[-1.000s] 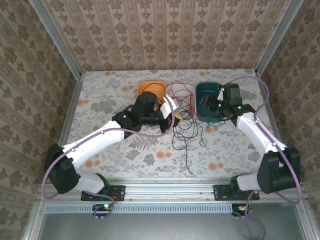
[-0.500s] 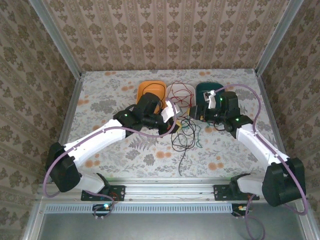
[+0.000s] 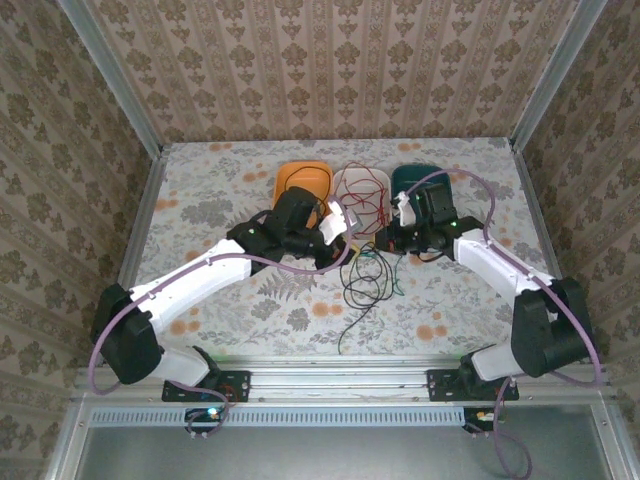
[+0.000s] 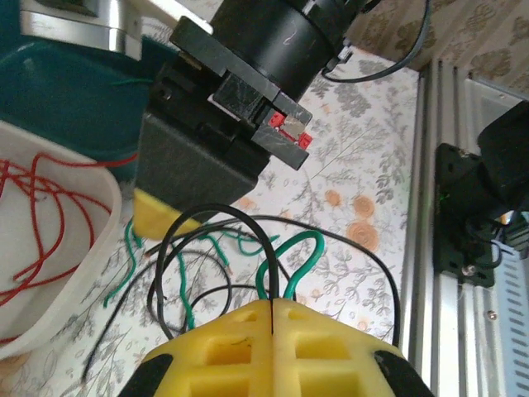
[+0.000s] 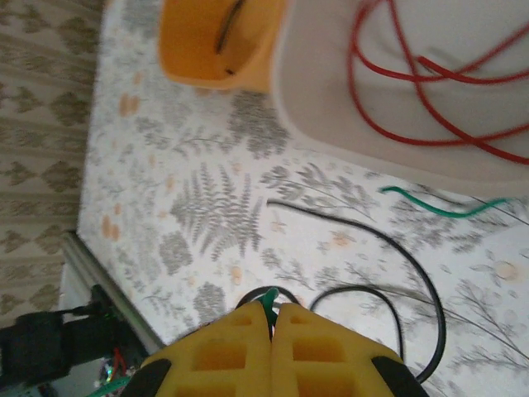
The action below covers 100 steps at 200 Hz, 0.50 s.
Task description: Untangle the cables
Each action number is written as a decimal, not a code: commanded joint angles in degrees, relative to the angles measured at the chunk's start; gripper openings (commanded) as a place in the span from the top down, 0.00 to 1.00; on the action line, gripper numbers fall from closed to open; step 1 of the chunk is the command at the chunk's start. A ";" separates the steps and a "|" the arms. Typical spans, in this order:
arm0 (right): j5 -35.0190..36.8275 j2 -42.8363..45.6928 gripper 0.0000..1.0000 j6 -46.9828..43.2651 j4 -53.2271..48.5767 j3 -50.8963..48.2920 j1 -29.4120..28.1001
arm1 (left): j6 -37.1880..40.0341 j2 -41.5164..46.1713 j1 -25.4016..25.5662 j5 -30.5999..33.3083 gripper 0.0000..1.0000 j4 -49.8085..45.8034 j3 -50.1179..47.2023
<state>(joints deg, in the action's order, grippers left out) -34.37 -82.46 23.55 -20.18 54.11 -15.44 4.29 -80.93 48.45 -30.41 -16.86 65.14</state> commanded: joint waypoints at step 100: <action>30.46 -9.30 1.00 4.97 -11.59 -5.45 4.78 | -2.79 14.57 -10.13 -1.25 1.00 4.76 -8.18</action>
<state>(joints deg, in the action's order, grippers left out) -8.56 -90.30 27.03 -29.23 50.06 -11.44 3.90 -70.30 41.25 -28.42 -15.84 57.04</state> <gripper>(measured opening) 0.066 0.052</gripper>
